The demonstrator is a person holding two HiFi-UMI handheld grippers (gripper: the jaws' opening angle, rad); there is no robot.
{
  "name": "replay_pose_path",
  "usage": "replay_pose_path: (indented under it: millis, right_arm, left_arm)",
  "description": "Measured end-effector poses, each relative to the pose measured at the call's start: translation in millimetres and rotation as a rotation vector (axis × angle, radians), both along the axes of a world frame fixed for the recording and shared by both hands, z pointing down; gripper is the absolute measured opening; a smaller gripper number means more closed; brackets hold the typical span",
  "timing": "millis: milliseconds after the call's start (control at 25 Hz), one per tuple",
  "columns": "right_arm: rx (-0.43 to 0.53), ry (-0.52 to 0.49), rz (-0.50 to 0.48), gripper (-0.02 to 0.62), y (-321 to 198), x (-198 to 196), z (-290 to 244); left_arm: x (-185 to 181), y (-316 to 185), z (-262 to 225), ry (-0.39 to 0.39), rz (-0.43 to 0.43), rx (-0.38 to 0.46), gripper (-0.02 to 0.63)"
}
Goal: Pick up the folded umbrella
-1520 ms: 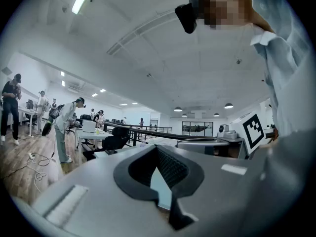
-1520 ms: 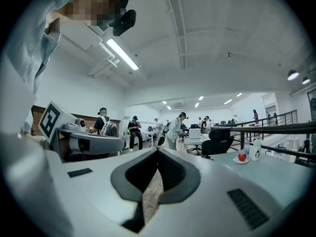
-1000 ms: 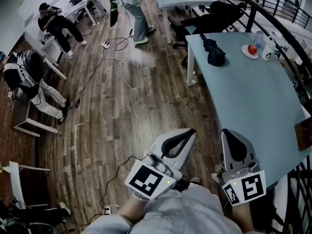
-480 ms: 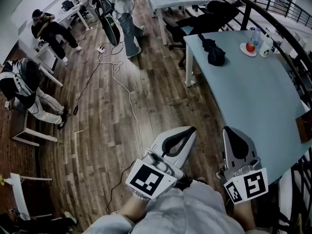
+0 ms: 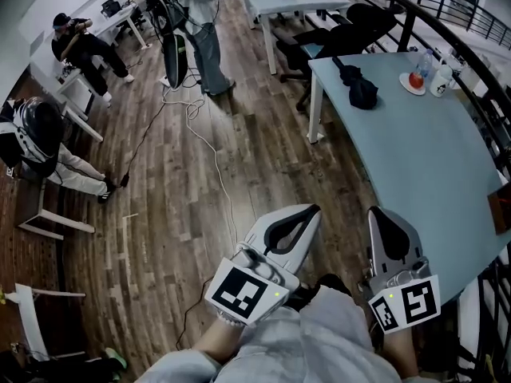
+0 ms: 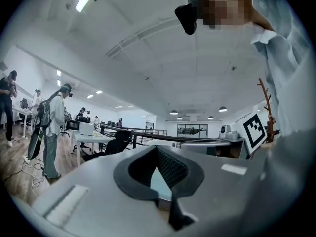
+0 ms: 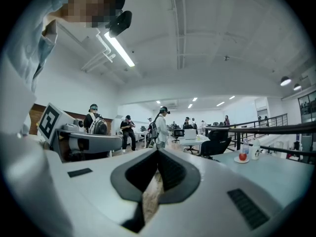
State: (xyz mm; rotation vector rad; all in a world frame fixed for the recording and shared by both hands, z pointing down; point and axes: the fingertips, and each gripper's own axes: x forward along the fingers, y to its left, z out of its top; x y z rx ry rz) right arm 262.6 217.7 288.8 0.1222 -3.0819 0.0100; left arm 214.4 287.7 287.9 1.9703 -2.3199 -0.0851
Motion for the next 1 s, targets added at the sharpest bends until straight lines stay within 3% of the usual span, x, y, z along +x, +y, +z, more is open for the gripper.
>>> replay_pose_path:
  millis: [520,1000]
  right_arm:
    - [0.004,0.001,-0.074,0.0,-11.2,-43.0,4.1]
    - [-0.018,-0.01,-0.191,0.0,-59.7,-141.4,6.2]
  left_arm:
    - [-40.4,4.0,7.1,0.003,-0.101,-0.009,0.005]
    - [-126.0,-38.5,5.6,0.002,-0.21,-0.019,0.005]
